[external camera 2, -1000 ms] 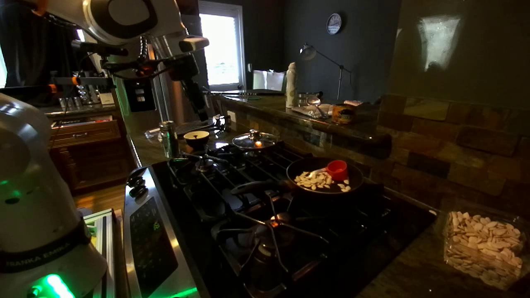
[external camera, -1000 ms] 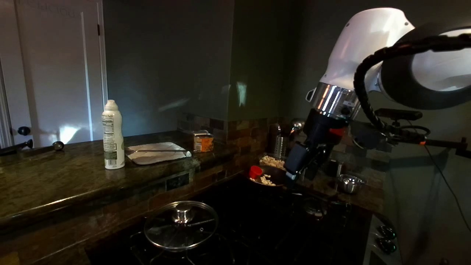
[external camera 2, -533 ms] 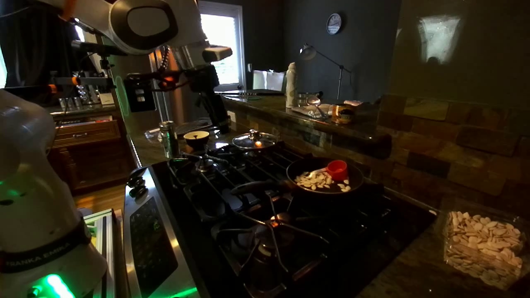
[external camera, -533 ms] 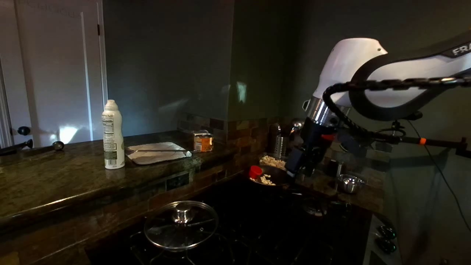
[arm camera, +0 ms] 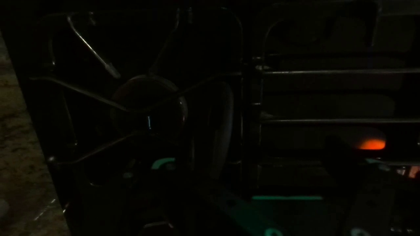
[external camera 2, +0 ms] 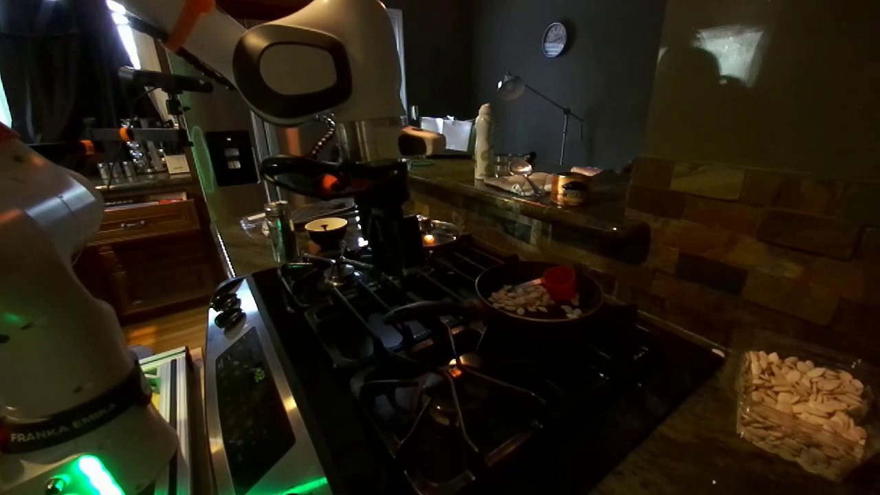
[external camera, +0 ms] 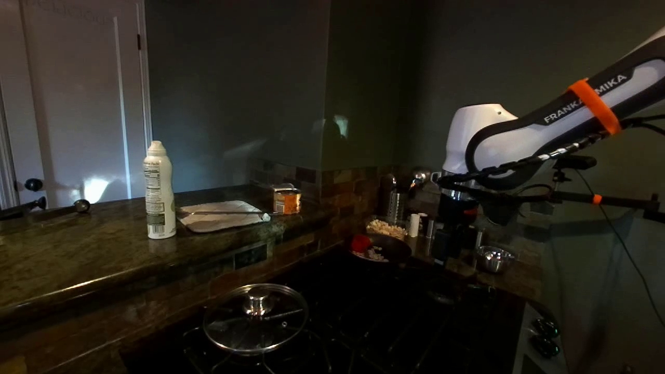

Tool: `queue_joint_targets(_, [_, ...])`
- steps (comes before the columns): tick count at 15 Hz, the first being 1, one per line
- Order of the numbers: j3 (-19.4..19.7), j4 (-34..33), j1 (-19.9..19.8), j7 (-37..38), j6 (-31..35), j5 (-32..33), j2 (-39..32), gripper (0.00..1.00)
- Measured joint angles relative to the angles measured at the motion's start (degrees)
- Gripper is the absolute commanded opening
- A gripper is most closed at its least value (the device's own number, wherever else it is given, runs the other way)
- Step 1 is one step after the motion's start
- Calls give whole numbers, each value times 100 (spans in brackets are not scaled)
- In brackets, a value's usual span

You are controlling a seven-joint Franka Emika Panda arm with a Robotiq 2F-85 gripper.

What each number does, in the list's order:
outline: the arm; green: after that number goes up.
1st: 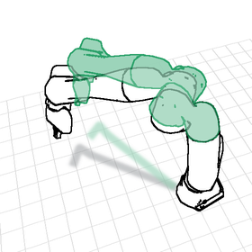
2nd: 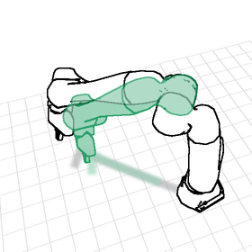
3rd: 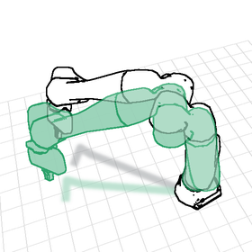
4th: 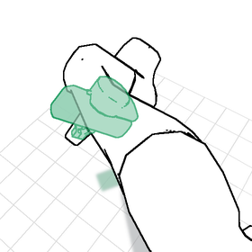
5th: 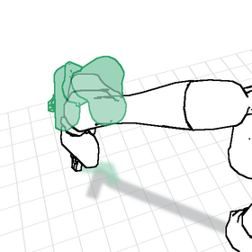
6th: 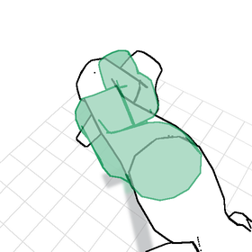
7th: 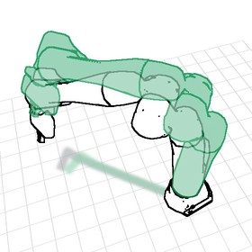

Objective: Put the pan on the top table

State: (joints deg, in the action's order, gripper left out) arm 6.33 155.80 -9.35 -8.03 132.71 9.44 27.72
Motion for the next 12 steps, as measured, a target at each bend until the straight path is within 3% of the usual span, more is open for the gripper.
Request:
queue_joint_targets(2, [-36, -37, -5, 97, 105, 35, -73, 100])
queue_joint_targets(7, [-432, 77, -266, 1150, 1434, 762, -293, 100])
queue_joint_targets(12, [-602, 43, -508, 1925, 1568, 913, -791, 100])
